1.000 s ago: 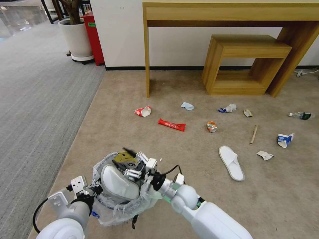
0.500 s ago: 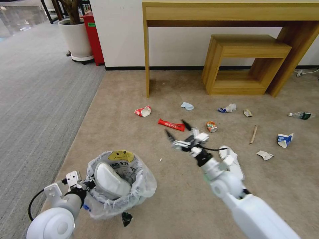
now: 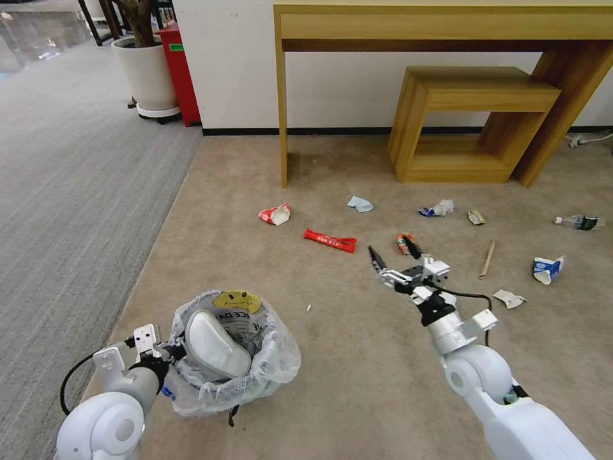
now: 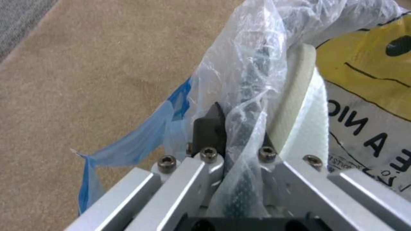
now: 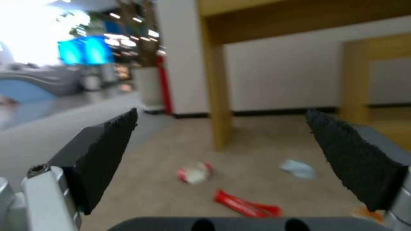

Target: Pick up the trash bin and place the garbage on the floor into it.

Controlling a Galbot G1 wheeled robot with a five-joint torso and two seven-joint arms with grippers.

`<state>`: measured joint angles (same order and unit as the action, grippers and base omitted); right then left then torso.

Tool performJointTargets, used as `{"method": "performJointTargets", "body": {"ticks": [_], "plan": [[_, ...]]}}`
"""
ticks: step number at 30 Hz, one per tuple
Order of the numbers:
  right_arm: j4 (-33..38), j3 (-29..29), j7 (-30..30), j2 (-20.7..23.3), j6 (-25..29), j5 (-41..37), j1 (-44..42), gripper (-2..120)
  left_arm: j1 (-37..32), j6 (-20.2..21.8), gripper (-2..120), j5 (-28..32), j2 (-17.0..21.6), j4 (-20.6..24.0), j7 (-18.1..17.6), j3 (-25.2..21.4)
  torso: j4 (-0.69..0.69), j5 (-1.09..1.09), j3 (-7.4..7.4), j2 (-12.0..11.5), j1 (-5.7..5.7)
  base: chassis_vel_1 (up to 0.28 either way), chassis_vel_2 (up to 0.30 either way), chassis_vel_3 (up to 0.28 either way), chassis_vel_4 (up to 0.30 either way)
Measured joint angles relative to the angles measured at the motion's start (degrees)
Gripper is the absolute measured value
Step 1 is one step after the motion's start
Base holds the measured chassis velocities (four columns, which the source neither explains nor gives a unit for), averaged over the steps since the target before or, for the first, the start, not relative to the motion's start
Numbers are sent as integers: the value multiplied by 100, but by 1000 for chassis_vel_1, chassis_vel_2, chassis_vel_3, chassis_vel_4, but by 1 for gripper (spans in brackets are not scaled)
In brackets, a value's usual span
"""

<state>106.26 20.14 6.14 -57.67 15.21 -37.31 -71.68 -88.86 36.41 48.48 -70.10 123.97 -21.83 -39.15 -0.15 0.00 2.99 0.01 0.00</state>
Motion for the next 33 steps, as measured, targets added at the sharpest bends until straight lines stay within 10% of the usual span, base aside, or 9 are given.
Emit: {"method": "performJointTargets", "body": {"ticks": [33], "plan": [[-125,1159,-972,-286,-131,1013,-1121,100,151,87,1,375,281,174,-162,58,0,-1,0,0,0,0,0,0,0]]}}
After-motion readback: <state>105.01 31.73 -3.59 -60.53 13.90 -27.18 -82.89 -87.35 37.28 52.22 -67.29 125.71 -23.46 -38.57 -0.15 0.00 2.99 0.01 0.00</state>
